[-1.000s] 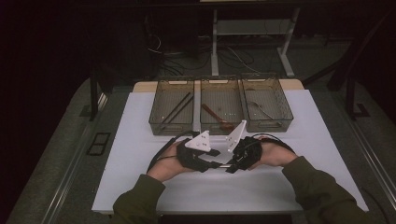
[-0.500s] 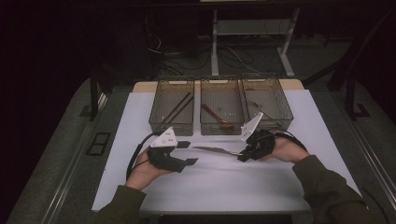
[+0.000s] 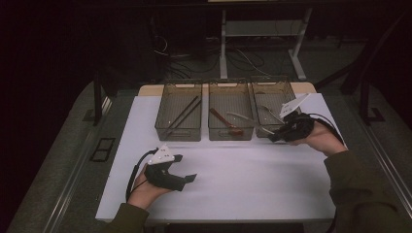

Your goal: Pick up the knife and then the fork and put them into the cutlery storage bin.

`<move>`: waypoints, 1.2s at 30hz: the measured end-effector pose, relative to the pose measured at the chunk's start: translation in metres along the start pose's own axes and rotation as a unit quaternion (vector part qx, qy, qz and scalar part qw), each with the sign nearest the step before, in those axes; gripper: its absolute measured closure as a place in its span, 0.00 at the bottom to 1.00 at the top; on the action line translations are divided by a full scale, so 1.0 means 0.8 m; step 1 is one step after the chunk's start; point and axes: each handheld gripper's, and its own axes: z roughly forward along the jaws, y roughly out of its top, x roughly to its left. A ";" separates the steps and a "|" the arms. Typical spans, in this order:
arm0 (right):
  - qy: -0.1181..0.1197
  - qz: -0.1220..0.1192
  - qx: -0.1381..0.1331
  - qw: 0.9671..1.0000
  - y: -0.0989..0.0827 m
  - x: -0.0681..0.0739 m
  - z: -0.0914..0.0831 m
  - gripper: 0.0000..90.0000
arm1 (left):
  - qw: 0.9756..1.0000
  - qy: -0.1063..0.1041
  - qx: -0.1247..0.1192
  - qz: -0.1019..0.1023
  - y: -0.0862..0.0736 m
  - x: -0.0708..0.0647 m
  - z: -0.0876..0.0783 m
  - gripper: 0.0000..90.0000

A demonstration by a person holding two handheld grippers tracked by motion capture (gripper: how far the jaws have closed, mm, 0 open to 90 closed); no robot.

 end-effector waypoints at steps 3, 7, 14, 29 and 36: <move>-0.020 0.029 -0.007 0.999 -0.002 -0.014 -0.014 0.92 | 1.000 0.003 0.003 -0.002 -0.005 -0.004 0.002 0.13; -0.044 0.057 -0.013 0.997 -0.002 -0.033 -0.028 0.92 | 1.000 0.008 0.007 -0.003 -0.009 -0.005 0.004 0.10; -0.093 0.108 -0.026 0.989 0.001 -0.063 -0.039 0.92 | 1.000 0.009 0.005 -0.008 -0.012 -0.002 0.007 0.09; -0.158 0.207 -0.016 0.965 0.008 -0.117 -0.031 0.91 | 1.000 0.010 0.001 -0.014 -0.014 0.002 0.005 0.07; -0.166 0.242 0.014 0.956 0.004 -0.134 -0.003 0.91 | 1.000 0.007 0.002 -0.010 -0.014 0.001 0.006 0.07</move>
